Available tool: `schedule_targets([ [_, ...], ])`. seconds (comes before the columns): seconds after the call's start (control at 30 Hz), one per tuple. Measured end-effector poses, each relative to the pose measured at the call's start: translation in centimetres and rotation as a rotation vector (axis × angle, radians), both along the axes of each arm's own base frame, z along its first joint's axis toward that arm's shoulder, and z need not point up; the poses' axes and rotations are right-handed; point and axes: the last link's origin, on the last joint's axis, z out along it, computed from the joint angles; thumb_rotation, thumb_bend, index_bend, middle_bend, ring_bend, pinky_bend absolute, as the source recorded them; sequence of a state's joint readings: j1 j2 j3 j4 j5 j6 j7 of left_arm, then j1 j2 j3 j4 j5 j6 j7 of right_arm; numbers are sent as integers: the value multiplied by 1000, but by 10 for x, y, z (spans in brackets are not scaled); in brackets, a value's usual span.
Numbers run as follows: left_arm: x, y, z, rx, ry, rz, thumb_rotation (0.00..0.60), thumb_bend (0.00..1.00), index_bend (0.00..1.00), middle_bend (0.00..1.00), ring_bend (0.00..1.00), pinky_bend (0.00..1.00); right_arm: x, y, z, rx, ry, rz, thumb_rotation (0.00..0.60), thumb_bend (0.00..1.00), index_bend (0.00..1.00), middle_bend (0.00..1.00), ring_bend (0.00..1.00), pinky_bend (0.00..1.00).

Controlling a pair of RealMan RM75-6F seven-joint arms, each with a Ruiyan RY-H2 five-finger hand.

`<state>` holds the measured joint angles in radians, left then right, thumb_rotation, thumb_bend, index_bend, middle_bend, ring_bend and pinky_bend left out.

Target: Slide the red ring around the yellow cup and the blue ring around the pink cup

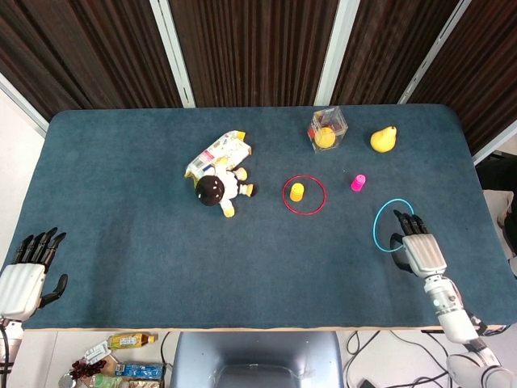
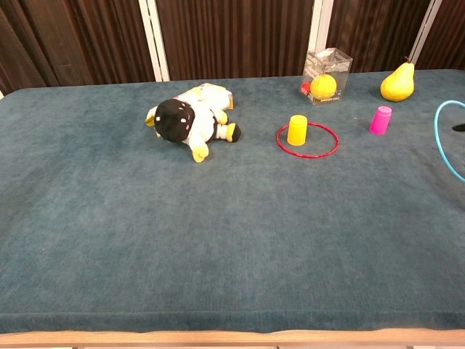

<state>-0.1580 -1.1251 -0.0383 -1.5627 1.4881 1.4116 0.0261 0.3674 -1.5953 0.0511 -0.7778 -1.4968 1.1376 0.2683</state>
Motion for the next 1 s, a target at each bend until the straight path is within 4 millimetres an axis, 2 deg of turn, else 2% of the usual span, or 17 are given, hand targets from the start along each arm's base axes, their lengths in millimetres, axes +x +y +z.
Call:
schedule_targets([
  [0.3,-1,4,-3,-5,12,13,600,441,0,0,0,24,29,-54,5,14,-23,-15,600,481,763,35,0,0],
  [0.43,-2,6,-4,-5,18,22,600,440,0,0,0,23,50,-87,3,28,-17,-18,600,480,769,38,0,0],
  [0.53,-3,7,-4,-1,19,28,600,440,0,0,0,23,64,-105,0,22,-1,-6,600,480,770,38,0,0],
  [0.83,-5,9,-3,4,18,40,600,440,0,0,0,24,78,-129,-11,36,20,-29,600,480,754,38,0,0],
  [1.0,-6,11,-3,4,20,51,600,441,0,0,0,23,85,-143,-17,46,30,-47,600,480,607,39,0,0],
])
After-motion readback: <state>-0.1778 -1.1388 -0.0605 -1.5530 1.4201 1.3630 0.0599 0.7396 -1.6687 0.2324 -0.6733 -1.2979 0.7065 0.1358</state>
